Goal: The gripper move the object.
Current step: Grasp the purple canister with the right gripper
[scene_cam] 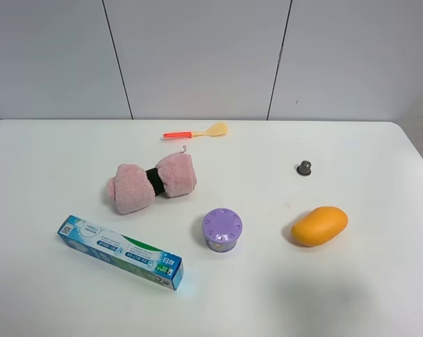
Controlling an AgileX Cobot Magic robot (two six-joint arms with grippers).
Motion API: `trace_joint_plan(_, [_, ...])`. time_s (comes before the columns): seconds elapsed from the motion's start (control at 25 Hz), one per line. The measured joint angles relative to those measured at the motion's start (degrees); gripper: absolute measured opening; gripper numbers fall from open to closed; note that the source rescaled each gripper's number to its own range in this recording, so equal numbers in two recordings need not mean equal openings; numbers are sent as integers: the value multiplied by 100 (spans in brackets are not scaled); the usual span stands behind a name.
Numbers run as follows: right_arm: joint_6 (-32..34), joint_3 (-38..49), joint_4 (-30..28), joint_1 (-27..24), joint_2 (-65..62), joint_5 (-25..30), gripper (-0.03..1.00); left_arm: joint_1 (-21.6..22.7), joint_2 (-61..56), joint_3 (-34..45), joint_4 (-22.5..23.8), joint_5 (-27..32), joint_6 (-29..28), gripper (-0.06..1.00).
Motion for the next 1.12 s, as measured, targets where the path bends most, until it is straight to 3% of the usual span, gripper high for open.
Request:
trace_joint_plan(0.04, [0,0,0,0,0,0,94,0,0,0,0,0,0,100])
trace_joint_plan(0.84, [0,0,0,0,0,0,94,0,0,0,0,0,0,100])
trace_joint_plan(1.12, [-406,0,243,0,19,0,94,0,0,0,0,0,0,100])
